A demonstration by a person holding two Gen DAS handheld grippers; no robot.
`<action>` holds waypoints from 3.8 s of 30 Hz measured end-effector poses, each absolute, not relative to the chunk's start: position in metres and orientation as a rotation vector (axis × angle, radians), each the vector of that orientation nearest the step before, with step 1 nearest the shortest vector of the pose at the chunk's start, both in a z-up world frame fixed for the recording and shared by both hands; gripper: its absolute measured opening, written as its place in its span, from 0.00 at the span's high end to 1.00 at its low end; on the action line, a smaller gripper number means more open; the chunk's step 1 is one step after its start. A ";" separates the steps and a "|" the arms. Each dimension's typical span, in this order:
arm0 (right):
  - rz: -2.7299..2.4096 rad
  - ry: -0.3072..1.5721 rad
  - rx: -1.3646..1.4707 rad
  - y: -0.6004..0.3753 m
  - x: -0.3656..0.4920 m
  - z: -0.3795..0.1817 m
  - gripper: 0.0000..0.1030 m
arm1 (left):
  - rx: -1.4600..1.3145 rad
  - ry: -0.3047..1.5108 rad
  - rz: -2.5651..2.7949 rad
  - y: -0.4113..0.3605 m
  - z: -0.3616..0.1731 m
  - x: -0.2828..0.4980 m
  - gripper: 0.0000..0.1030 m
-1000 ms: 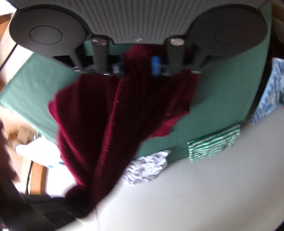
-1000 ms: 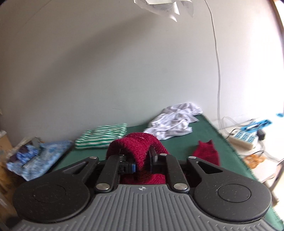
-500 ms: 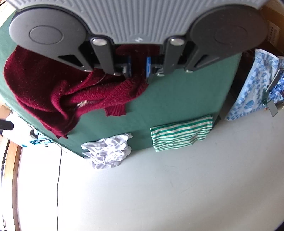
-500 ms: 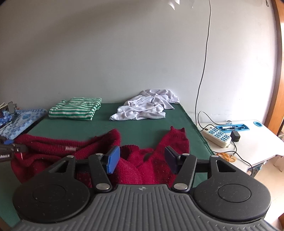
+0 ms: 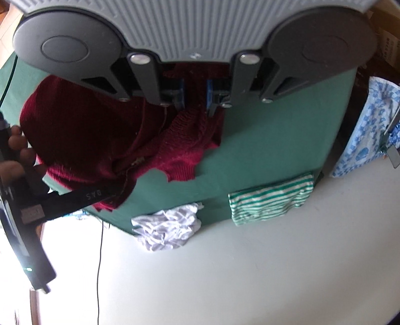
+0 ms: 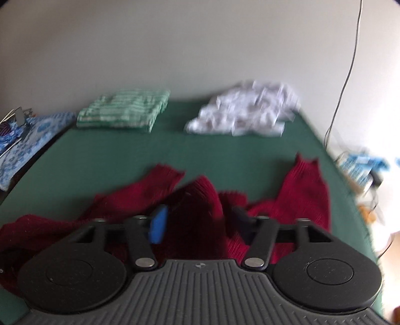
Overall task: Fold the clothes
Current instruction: 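Raise the sweater high with both grippers to shake it open, then lay the sweater flat on the green bed and open both grippers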
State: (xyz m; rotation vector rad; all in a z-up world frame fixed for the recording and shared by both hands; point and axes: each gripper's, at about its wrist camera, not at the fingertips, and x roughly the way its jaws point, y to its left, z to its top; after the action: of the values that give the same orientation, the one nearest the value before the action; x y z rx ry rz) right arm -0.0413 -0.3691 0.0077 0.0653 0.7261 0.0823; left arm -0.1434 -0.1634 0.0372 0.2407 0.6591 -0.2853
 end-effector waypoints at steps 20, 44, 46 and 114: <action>0.179 -0.163 -0.027 -0.379 -0.184 0.288 0.93 | 0.097 0.014 -0.187 -0.106 0.296 -0.149 0.87; 0.389 -0.261 0.053 -0.385 -0.179 0.325 0.93 | 0.209 0.009 0.106 -0.136 0.384 -0.183 0.86; 0.356 -0.212 0.053 -0.379 -0.151 0.310 0.93 | 0.215 0.075 0.110 -0.133 0.365 -0.157 0.86; 0.005 0.825 0.122 -0.459 -0.130 -0.039 0.35 | -0.042 1.023 -0.281 -0.192 -0.032 -0.080 0.95</action>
State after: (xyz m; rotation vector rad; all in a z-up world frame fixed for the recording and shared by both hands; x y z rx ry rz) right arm -0.1300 -0.4587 -0.0386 0.1225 0.8253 0.0054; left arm -0.0804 -0.1916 -0.0315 -0.0419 1.0226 -0.2805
